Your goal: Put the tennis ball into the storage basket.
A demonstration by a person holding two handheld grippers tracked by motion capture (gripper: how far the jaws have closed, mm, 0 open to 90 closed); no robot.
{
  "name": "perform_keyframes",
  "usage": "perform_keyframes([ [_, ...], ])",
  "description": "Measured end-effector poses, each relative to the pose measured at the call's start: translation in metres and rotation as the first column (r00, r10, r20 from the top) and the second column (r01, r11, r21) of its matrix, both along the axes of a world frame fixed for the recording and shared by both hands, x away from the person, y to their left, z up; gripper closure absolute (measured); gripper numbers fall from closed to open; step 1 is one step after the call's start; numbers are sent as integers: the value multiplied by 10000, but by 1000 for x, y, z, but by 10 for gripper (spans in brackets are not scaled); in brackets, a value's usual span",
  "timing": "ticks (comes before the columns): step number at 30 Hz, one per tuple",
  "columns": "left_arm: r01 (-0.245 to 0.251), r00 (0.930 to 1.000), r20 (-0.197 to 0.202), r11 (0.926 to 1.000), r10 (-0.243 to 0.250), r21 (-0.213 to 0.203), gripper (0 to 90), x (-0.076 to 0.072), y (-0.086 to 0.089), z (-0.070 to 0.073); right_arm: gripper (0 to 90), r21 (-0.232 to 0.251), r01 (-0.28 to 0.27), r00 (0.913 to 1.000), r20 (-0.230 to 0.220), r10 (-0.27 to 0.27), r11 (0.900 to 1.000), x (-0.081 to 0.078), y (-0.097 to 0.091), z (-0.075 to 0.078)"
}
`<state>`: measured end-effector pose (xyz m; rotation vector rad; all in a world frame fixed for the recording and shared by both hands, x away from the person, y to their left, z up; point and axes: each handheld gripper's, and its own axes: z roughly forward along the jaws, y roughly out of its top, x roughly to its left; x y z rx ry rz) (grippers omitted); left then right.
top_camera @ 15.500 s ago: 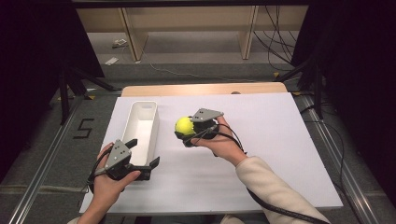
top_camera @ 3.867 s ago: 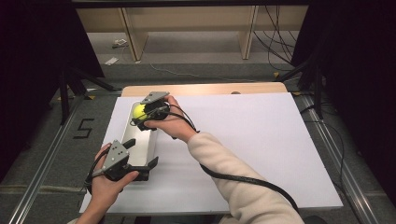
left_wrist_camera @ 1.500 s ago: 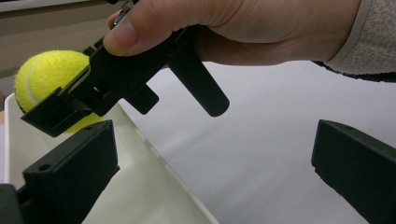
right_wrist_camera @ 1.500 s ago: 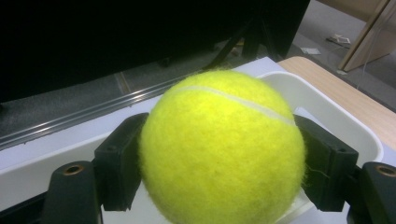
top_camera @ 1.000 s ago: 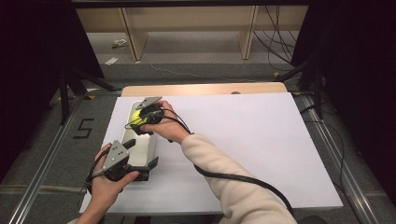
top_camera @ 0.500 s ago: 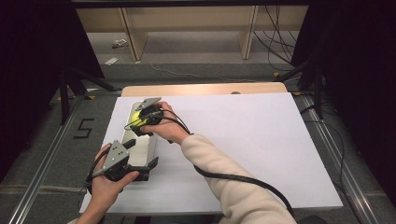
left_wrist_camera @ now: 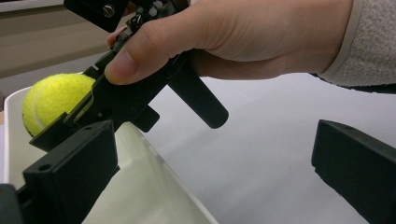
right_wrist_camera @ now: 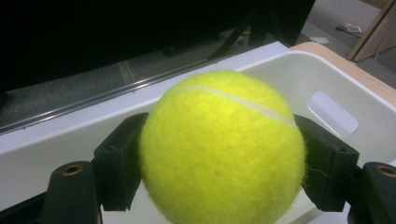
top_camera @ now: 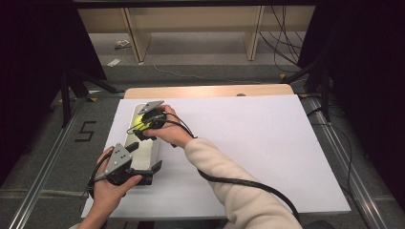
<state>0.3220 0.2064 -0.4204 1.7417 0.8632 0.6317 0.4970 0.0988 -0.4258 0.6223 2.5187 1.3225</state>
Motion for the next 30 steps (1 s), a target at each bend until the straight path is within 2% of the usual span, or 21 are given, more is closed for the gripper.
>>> perform_keyframes([
  [12,-17,10000,-4,10000,17,-12,0,0,0,0,263,-131,-74,9998,-164,72,9999,0,1,-3],
  [30,-8,10000,1,10000,8,10,0,0,0,0,240,-104,2,10000,-88,-3,9999,1,1,-5],
])
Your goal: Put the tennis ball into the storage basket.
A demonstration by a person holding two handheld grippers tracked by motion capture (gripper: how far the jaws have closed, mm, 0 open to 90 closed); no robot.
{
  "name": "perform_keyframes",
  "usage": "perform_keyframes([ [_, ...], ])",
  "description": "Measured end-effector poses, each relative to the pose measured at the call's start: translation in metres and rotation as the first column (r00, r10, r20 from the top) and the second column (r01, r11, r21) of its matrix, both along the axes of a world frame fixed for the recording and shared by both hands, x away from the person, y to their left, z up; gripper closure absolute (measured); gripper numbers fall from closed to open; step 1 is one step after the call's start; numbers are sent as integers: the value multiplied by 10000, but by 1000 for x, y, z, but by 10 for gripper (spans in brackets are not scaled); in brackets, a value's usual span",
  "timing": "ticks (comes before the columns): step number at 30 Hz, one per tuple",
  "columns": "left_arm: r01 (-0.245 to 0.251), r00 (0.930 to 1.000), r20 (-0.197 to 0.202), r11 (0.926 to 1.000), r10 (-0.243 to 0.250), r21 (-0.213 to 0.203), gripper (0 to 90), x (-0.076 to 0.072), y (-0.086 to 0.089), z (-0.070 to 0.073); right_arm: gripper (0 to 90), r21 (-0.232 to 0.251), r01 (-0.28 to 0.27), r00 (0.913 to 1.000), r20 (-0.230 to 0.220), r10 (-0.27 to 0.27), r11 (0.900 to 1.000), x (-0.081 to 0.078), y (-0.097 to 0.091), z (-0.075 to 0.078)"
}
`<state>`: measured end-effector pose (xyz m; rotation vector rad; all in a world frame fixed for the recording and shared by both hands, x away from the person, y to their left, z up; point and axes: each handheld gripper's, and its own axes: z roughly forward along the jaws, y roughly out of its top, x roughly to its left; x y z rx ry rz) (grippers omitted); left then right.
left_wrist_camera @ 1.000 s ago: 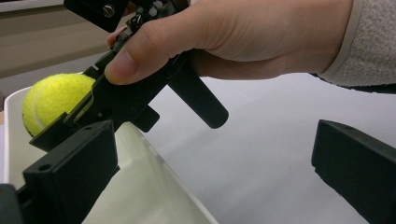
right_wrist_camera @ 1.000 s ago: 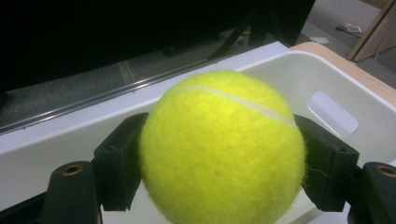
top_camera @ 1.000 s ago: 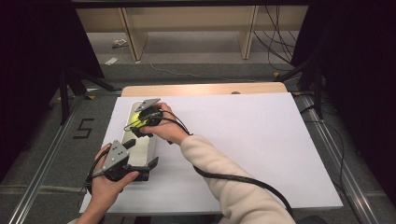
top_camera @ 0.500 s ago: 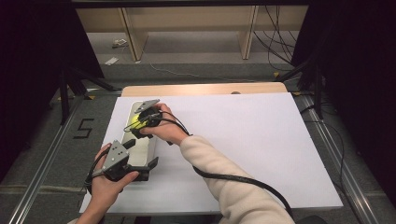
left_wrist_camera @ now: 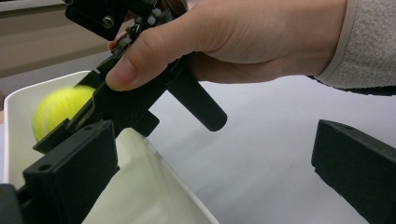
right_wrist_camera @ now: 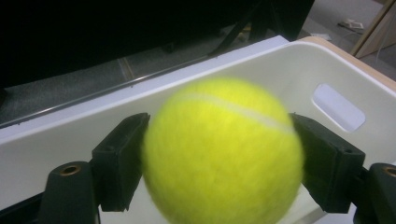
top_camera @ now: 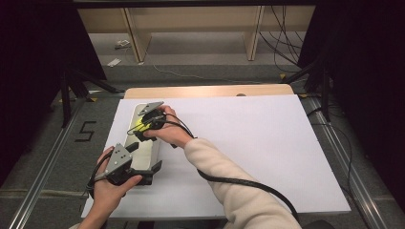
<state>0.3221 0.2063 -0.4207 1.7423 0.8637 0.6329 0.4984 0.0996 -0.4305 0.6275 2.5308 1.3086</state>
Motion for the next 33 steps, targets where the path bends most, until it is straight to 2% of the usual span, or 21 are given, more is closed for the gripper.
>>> perform_keyframes([
  [1,1,10000,3,10000,-1,-5,0,0,0,0,219,145,36,10000,49,-37,9999,0,1,0],
  [6,-2,10000,6,10000,2,-6,0,0,0,0,162,194,38,10000,88,-40,9998,1,-1,4],
  [20,-11,10000,8,10000,11,21,0,0,0,0,159,359,237,9994,236,-246,9991,2,-9,12],
  [33,-20,10000,11,10000,20,30,0,0,0,0,163,592,290,9985,455,-318,9978,-4,-32,20],
])
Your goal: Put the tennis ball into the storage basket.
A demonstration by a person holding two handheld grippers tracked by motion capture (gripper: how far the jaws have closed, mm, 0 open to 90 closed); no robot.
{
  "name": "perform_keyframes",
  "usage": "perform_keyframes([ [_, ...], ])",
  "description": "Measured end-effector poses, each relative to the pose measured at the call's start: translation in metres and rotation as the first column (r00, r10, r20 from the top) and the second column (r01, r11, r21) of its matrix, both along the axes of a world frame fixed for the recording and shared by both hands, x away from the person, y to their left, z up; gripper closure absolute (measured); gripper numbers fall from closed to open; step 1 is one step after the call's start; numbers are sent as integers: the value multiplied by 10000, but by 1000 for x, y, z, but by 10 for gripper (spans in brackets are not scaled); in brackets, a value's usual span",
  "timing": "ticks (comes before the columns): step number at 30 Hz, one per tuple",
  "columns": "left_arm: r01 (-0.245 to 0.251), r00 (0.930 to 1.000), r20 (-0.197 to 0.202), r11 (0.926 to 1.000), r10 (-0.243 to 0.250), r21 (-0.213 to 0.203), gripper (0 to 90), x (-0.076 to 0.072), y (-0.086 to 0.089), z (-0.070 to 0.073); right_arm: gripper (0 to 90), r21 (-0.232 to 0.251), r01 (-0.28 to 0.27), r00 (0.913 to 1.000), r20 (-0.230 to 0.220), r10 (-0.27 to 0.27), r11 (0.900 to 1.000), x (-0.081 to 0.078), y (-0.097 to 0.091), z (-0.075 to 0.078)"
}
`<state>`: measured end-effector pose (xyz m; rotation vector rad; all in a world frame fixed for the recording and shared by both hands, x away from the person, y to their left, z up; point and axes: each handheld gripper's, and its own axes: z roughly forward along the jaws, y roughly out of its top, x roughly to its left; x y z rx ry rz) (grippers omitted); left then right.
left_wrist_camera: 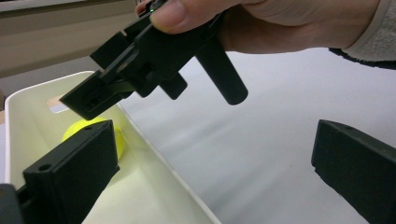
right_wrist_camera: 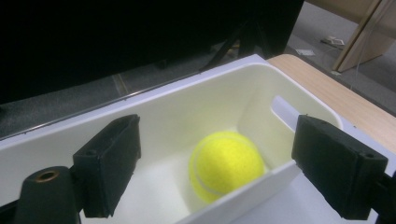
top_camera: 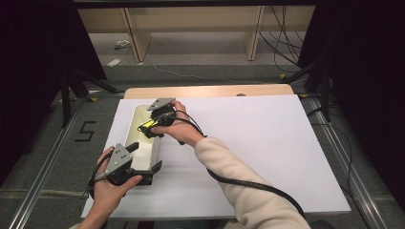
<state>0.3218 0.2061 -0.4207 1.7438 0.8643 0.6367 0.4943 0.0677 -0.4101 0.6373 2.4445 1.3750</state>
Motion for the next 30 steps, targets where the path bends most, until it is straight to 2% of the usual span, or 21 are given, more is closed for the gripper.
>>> perform_keyframes([
  [11,-6,10000,-11,10000,6,8,0,0,0,0,166,-16,216,9997,143,-215,9998,-1,-19,5],
  [15,-6,10000,-19,10000,6,28,0,0,0,0,168,-154,286,9995,158,-284,9995,-2,-26,6],
  [30,-21,10000,-37,10000,21,14,0,0,-1,0,170,-14,533,9983,235,-533,9986,-4,-48,9],
])
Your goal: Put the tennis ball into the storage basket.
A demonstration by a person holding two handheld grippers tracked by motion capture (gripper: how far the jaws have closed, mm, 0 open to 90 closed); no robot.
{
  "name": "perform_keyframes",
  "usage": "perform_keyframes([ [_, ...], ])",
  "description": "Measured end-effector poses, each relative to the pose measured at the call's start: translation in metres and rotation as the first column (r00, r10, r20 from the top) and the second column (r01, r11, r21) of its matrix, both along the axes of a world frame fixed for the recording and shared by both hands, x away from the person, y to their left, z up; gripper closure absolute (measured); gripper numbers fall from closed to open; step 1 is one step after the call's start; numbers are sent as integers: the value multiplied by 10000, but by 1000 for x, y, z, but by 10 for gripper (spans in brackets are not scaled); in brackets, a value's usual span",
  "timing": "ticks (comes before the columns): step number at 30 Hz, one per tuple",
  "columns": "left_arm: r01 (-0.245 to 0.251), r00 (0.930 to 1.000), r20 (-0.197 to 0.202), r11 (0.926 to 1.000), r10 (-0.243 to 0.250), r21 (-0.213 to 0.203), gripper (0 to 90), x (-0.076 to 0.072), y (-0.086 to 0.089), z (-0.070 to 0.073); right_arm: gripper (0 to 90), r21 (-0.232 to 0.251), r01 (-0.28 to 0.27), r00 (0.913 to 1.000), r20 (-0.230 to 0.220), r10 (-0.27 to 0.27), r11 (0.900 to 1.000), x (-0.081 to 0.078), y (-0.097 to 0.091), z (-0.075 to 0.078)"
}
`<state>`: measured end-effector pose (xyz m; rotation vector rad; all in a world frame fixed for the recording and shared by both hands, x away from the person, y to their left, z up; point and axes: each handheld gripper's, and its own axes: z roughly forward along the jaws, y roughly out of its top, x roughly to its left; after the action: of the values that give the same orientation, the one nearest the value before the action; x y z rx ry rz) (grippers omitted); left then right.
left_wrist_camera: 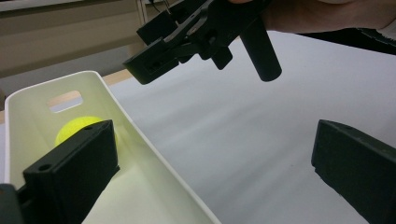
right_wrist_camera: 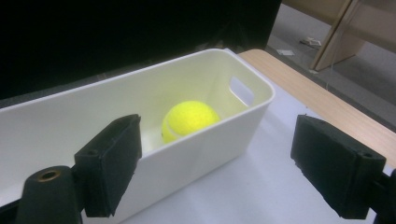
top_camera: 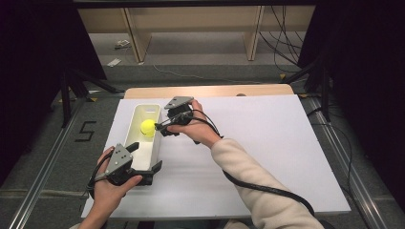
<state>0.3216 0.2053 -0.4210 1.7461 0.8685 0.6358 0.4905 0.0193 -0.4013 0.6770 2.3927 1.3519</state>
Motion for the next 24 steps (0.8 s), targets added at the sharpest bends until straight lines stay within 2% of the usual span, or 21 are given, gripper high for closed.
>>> perform_keyframes([
  [24,16,10000,2,10000,-16,27,0,1,0,0,167,77,523,9986,119,-524,9986,-1,-42,1],
])
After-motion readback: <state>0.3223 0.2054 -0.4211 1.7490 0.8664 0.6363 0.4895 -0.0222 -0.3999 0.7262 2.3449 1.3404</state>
